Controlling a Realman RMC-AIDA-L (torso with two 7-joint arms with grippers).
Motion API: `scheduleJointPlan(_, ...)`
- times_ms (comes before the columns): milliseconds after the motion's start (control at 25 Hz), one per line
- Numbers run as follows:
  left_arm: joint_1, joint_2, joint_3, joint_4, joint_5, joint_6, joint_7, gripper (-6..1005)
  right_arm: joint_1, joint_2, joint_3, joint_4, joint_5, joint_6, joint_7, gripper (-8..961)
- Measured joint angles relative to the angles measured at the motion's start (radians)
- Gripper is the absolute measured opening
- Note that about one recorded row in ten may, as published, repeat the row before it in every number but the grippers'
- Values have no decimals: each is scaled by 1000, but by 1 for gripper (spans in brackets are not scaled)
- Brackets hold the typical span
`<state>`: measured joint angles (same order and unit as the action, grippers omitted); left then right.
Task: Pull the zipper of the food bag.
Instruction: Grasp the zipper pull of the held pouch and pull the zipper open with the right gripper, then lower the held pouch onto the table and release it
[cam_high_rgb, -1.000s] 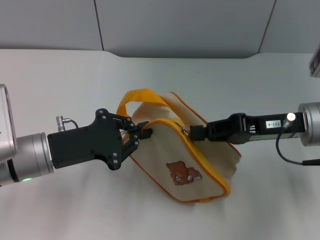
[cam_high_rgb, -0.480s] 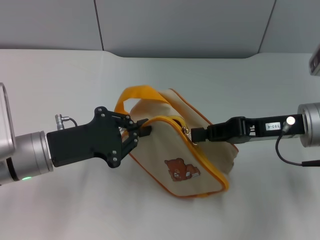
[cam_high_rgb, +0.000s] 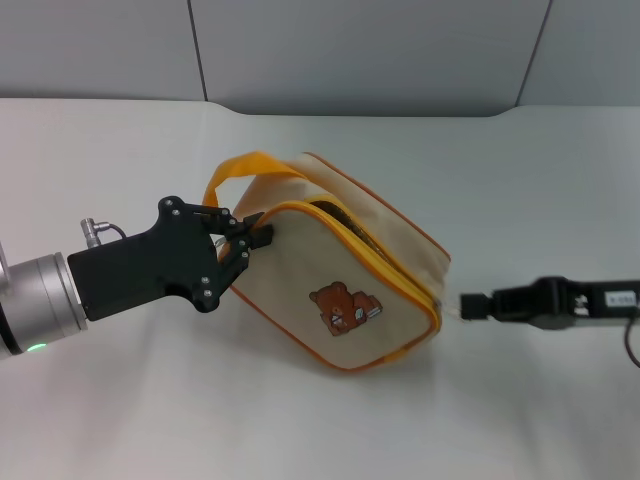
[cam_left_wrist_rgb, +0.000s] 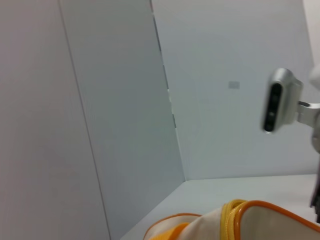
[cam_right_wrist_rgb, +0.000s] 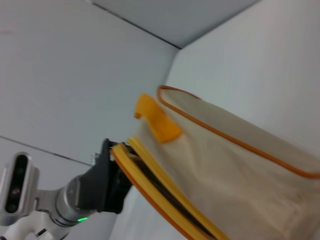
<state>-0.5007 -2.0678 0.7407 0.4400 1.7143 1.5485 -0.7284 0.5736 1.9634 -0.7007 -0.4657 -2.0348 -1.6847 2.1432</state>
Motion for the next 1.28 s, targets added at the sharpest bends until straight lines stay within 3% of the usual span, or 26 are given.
scheduleJointPlan(120, 0, 0, -6, -8, 0, -2, 3, 56, -25, -8, 6, -2, -13, -2, -2, 3)
scheduleJointPlan(480, 0, -2, -4, -38, 2, -6, 6, 55, -32, -5, 46, -9, 1, -15, -93, 52)
scheduleJointPlan(720, 19, -5, -9, -75, 0, -25, 11, 58, -54, -3, 144, -3, 112, -121, -383, 146)
scheduleJointPlan(920, 20, -5, -36, -153, -17, -46, 54, 60, -64, 4, 151, 0, 164, -197, -540, 225)
scheduleJointPlan(1160, 36, -3, -62, -181, -35, -46, 66, 62, -57, 11, 145, 1, 160, -198, -618, 467)
scheduleJointPlan(1240, 37, 3, -65, -170, -37, -24, 7, 125, -56, 11, 145, 1, 160, -198, -640, 693)
scheduleJointPlan(1280, 38, 8, -67, -165, -36, -7, -27, 157, -56, 11, 145, 1, 160, -199, -655, 715)
